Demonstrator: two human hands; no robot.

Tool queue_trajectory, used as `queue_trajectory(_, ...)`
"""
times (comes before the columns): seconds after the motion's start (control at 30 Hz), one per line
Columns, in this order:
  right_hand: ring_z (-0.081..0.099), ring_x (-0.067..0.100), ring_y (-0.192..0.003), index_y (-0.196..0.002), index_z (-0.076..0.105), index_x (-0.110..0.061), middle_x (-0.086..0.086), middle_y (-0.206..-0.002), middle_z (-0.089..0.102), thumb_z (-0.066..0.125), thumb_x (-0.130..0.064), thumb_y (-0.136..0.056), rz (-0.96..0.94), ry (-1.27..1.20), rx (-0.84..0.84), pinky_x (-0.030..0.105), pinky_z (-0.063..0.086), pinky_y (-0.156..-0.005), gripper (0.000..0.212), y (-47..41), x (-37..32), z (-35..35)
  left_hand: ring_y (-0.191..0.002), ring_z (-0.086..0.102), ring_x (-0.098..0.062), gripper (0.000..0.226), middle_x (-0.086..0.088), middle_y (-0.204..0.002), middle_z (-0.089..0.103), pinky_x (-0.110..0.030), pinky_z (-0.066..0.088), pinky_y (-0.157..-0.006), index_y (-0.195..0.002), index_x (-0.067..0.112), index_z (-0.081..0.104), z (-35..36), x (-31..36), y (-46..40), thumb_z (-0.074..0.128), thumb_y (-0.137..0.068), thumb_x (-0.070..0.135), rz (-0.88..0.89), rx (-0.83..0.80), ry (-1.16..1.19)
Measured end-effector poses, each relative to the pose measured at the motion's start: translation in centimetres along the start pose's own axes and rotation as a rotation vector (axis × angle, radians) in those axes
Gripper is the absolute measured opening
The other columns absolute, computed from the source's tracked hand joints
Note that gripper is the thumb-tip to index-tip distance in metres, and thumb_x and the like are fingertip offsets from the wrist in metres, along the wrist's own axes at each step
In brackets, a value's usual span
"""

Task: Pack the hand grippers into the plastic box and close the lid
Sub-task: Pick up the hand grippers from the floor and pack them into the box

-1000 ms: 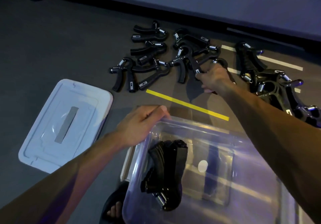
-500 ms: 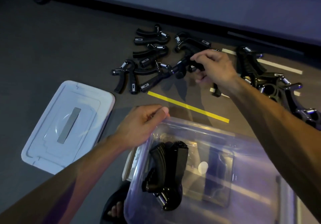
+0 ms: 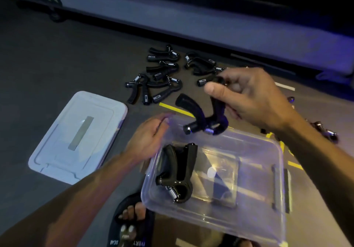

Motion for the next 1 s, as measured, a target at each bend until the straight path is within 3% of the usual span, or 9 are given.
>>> queue_trajectory(0.1, 0.04, 0.002, -0.034, -0.074, 0.06, -0.015, -0.009, -0.039, 0.049, 0.062, -0.038, -0.094, 0.124, -0.044, -0.126, 0.015, 0.03, -0.041, 0.03, 2.5, 2.6, 3.1, -0.106, 0.052, 0.008, 0.035, 0.016, -0.121, 0.062, 0.001, 0.033, -0.092, -0.131, 0.021, 0.062, 0.1, -0.6, 0.4, 0.037, -0.109, 0.034, -0.032, -0.009, 0.017)
queue_trajectory(0.33, 0.033, 0.016, -0.039, -0.082, 0.056, 0.006, 0.004, -0.041, 0.042, 0.053, -0.047, -0.098, 0.431, -0.149, -0.266, 0.022, 0.03, -0.042, 0.055, 5.9, 10.5, 9.3, -0.125, 0.054, 0.0, 0.042, 0.016, -0.136, 0.062, -0.015, 0.038, -0.105, -0.14, 0.028, 0.056, 0.2, -1.3, 0.8, 0.032, -0.109, 0.043, -0.029, -0.012, 0.032)
queue_trajectory(0.47, 0.034, 0.018, -0.04, -0.071, 0.057, -0.01, 0.007, -0.042, 0.045, 0.047, -0.048, -0.101, 0.476, -0.166, -0.313, 0.026, 0.034, -0.048, 0.049, 6.0, 11.4, 10.5, -0.124, 0.052, 0.004, 0.041, 0.018, -0.137, 0.06, -0.002, 0.032, -0.1, -0.141, 0.029, 0.056, 0.2, -1.2, 0.8, 0.032, -0.109, 0.04, -0.032, -0.017, 0.021)
queue_trajectory(0.57, 0.042, 0.019, -0.038, -0.077, 0.057, 0.002, 0.008, -0.045, 0.053, 0.043, -0.047, -0.103, 0.485, -0.124, -0.36, 0.026, 0.039, -0.048, 0.057, 6.0, 11.4, 11.4, -0.124, 0.051, 0.004, 0.041, 0.019, -0.136, 0.059, 0.0, 0.03, -0.098, -0.142, 0.031, 0.055, 0.1, -1.3, 0.8, 0.032, -0.109, 0.041, -0.036, -0.016, 0.025)
queue_trajectory(0.67, 0.057, 0.02, -0.042, -0.086, 0.061, 0.004, 0.012, -0.054, 0.067, 0.035, -0.046, -0.105, 0.51, 0.021, -0.406, 0.024, 0.049, -0.049, 0.06, 6.3, 11.1, 11.8, -0.125, 0.052, 0.004, 0.041, 0.021, -0.136, 0.059, -0.003, 0.032, -0.098, -0.142, 0.033, 0.054, 0.3, -1.5, 0.7, 0.032, -0.109, 0.043, -0.04, -0.02, 0.033)
queue_trajectory(0.73, 0.062, 0.009, -0.044, -0.08, 0.066, 0.001, 0.011, -0.059, 0.072, 0.028, -0.048, -0.105, 0.474, 0.252, -0.409, 0.007, 0.045, -0.053, 0.067, 6.4, 10.6, 11.7, -0.124, 0.052, 0.005, 0.041, 0.022, -0.134, 0.059, -0.002, 0.032, -0.097, -0.142, 0.034, 0.054, 0.3, -1.7, 0.7, 0.032, -0.109, 0.043, -0.051, -0.019, 0.032)
queue_trajectory(0.77, 0.065, 0.007, -0.047, -0.076, 0.066, -0.002, 0.012, -0.061, 0.073, 0.027, -0.05, -0.105, 0.465, 0.328, -0.407, 0.006, 0.045, -0.055, 0.069, 6.5, 10.5, 11.7, -0.124, 0.052, 0.005, 0.041, 0.022, -0.134, 0.059, -0.002, 0.032, -0.097, -0.141, 0.035, 0.055, 0.3, -1.7, 0.7, 0.032, -0.109, 0.043, -0.052, -0.016, 0.033)
queue_trajectory(0.87, 0.072, 0.026, -0.061, -0.081, 0.067, 0.002, 0.02, -0.071, 0.074, 0.029, -0.055, -0.103, 0.607, 0.358, -0.522, 0.024, 0.057, -0.058, 0.072, 7.9, 11.6, 13.0, -0.123, 0.053, 0.006, 0.041, 0.022, -0.134, 0.06, -0.001, 0.032, -0.097, -0.141, 0.035, 0.055, 0.3, -1.6, 0.7, 0.032, -0.108, 0.044, -0.049, -0.012, 0.037)
queue_trajectory(1.0, 0.074, 0.037, -0.067, -0.092, 0.062, 0.012, 0.022, -0.073, 0.074, 0.036, -0.048, -0.101, 0.845, 0.185, -0.625, 0.037, 0.061, -0.061, 0.066, 10.5, 13.0, 15.2, -0.125, 0.053, 0.005, 0.042, 0.02, -0.135, 0.062, -0.007, 0.036, -0.101, -0.141, 0.035, 0.055, 0.3, -1.6, 0.7, 0.031, -0.109, 0.045, -0.05, -0.017, 0.046)
Point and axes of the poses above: each hand's wrist, its own y-axis away from the middle knuckle, its own z-axis out of the palm, x = y × z, the point moved 9 cm from there along -y, towards the middle knuckle
